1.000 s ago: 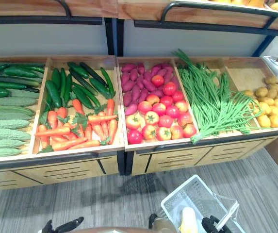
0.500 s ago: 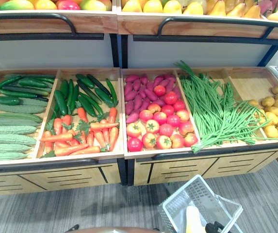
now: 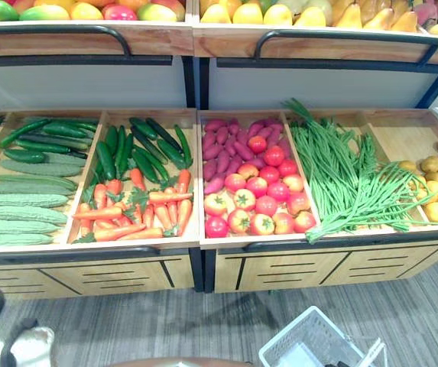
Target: Pick vegetable in the basket
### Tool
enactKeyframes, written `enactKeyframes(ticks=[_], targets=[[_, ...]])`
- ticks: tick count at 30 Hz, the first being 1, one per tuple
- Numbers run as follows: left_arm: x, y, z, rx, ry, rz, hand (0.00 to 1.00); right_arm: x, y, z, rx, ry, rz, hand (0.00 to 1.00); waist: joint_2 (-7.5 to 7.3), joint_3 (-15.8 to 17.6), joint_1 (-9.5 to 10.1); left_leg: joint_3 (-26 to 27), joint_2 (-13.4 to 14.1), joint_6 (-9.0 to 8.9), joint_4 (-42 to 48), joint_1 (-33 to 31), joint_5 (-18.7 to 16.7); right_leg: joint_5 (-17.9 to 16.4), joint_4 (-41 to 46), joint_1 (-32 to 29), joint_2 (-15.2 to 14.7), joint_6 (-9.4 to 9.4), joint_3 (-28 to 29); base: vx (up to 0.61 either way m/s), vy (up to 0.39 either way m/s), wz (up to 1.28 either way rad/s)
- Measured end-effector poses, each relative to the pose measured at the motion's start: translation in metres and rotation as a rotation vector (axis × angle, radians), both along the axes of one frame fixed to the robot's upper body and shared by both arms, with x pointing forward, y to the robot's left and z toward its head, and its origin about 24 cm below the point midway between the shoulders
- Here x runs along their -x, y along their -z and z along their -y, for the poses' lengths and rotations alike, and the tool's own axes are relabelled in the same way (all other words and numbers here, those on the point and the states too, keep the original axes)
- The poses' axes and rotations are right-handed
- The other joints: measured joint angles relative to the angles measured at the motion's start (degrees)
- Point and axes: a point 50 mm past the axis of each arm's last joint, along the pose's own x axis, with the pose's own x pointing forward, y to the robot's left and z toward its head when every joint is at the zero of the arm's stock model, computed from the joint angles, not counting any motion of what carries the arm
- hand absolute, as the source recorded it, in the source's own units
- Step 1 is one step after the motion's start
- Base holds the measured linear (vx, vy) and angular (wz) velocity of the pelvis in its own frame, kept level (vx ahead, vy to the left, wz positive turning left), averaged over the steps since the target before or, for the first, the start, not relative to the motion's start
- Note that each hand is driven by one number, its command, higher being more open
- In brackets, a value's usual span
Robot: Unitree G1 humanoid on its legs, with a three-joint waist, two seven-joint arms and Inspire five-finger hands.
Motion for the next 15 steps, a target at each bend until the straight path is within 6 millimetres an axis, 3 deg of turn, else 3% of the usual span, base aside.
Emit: enactKeyframes(ticks=[3,7,10,15], targets=[[-0.023,-0.033,0.000,-0.172,0.194,0.007,1.00,-0.003,-0.002,0.006,0.018,-0.036,-0.001,0.00,0.56,0.1,-0.10,0.1,-0.6,0.08,-0.1,-0.1,0.1,0.4,-0.9,0.2,-0.4,0.33,0.0,0.03,0.037,0.03],[-0.060,-0.064,0.016,-0.377,0.561,-0.081,1.00,-0.009,-0.004,0.012,0.029,-0.083,0.006,0.00,1.21,-0.2,-0.15,0.4,-1.1,0.08,-0.1,0.2,0.1,0.6,-1.6,0.8,-0.9,0.49,0.0,0.03,0.034,0.02],[-0.080,-0.070,0.030,-0.428,0.765,-0.162,1.00,-0.014,-0.006,0.017,0.028,-0.113,0.018,0.00,1.59,-0.4,-0.17,0.8,-1.3,0.09,-0.1,0.2,0.1,1.1,-2.2,0.8,-1.0,0.51,0.3,0.02,0.023,-0.07],[-0.110,-0.057,0.059,-0.431,1.134,-0.444,1.00,-0.027,-0.011,0.030,0.049,-0.166,0.038,0.00,2.06,-0.4,-1.25,1.8,-1.6,0.15,-0.1,0.2,0.1,2.1,-3.2,0.8,-1.1,0.48,1.0,-0.01,0.013,-0.08]])
